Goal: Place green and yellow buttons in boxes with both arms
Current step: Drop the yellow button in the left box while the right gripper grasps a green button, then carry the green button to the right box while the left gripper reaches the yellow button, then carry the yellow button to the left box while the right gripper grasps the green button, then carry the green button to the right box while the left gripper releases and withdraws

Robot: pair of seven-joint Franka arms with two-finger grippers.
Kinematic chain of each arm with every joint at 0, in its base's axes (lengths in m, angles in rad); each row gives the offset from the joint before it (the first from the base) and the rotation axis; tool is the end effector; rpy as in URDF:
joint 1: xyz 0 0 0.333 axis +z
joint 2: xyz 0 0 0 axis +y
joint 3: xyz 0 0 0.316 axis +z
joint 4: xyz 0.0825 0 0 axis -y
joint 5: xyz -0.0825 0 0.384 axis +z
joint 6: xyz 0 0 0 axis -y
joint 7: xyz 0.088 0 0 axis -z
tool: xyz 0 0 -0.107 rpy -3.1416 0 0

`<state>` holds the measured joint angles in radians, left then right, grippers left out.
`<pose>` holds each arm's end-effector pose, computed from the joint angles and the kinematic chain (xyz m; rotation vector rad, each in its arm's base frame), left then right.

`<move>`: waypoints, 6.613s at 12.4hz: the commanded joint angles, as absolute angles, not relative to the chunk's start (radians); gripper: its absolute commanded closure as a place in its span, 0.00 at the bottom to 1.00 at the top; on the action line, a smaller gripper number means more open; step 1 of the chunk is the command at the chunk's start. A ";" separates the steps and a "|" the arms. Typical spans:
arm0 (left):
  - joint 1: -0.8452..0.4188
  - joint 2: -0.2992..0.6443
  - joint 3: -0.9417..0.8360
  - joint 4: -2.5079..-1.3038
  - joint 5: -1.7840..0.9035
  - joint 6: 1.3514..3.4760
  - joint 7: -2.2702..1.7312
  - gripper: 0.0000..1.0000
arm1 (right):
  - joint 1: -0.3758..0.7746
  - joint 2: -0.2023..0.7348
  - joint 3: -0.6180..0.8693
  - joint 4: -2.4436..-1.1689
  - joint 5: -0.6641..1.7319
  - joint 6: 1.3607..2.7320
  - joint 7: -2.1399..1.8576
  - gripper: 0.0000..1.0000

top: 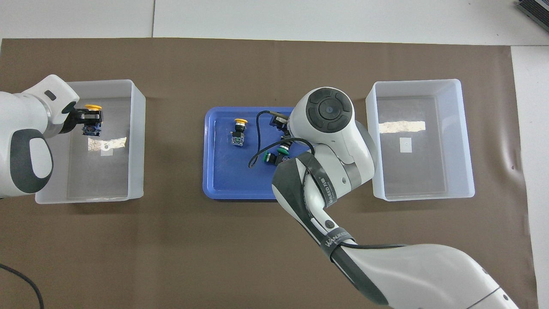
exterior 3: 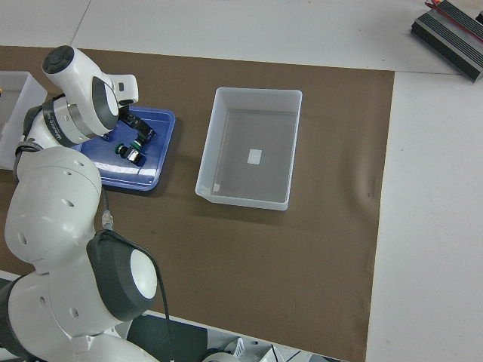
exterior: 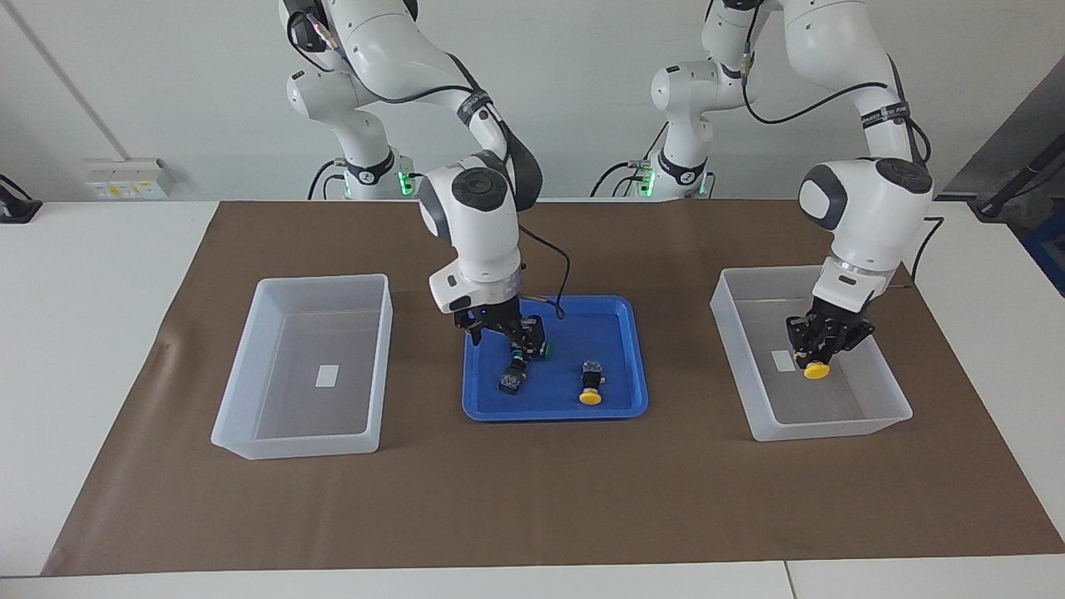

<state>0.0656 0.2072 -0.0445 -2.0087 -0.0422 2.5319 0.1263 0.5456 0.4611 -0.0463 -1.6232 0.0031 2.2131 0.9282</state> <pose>0.6189 0.0146 0.3861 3.0852 -0.1112 0.4950 0.6042 0.3343 0.3680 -2.9970 0.6457 -0.1678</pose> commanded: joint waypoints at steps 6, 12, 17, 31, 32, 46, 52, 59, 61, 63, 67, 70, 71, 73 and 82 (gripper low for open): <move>0.075 0.363 -0.055 -1.945 -0.066 2.661 0.138 1.00 | 0.566 0.551 -0.044 -1.647 0.020 2.342 0.951 0.02; 0.080 0.391 -0.054 -1.918 -0.055 2.680 0.150 0.00 | 0.572 0.548 -0.044 -1.709 0.020 2.408 0.951 0.93; 0.075 0.232 -0.052 -1.904 -0.055 2.493 0.146 0.00 | 0.539 0.473 -0.046 -1.617 0.020 2.249 0.940 1.00; -0.391 0.245 -0.066 -1.988 -0.055 2.569 -0.275 0.00 | 0.066 0.225 -0.052 -1.885 0.020 2.282 0.061 1.00; -0.426 0.268 -0.066 -1.993 -0.055 2.580 -0.276 0.00 | 0.066 0.244 -0.052 -1.894 0.020 2.310 0.061 1.00; -0.454 0.399 -0.066 -1.994 -0.054 2.784 -0.176 0.77 | 0.067 0.287 -0.043 -1.895 0.020 2.367 0.071 0.00; -0.376 0.258 -0.055 -1.987 -0.054 2.648 -0.170 1.00 | 0.137 0.221 0.047 -1.832 0.025 2.230 0.080 0.00; -0.068 0.161 -0.054 -1.891 -0.054 2.395 -0.040 1.00 | 0.282 0.232 0.133 -1.859 0.120 2.325 0.087 0.00; 0.000 0.160 -0.055 -1.908 -0.054 2.411 0.001 1.00 | 0.322 0.254 0.133 -1.900 0.118 2.408 0.077 0.00; 0.060 0.141 -0.057 -1.954 -0.061 2.413 0.104 1.00 | 0.351 0.288 0.133 -1.922 0.118 2.476 0.020 0.00; 0.109 0.156 -0.058 -2.017 -0.069 2.514 0.150 1.00 | 0.405 0.340 0.132 -1.933 0.115 2.523 -0.141 0.00; 0.138 0.215 -0.060 -2.036 -0.136 2.620 0.233 1.00 | 0.416 0.370 0.132 -1.940 0.097 2.559 -0.205 0.00; 0.141 0.231 -0.060 -2.034 -0.146 2.638 0.247 1.00 | 0.416 0.367 0.133 -1.956 0.097 2.554 -0.245 0.00; 0.147 0.268 -0.060 -2.029 -0.149 2.687 0.262 1.00 | 0.422 0.357 0.132 -1.982 0.097 2.559 -0.281 0.00; 0.140 0.334 -0.063 -1.994 -0.150 2.781 0.291 0.00 | 0.445 0.411 0.132 -2.005 0.095 2.697 -0.301 0.00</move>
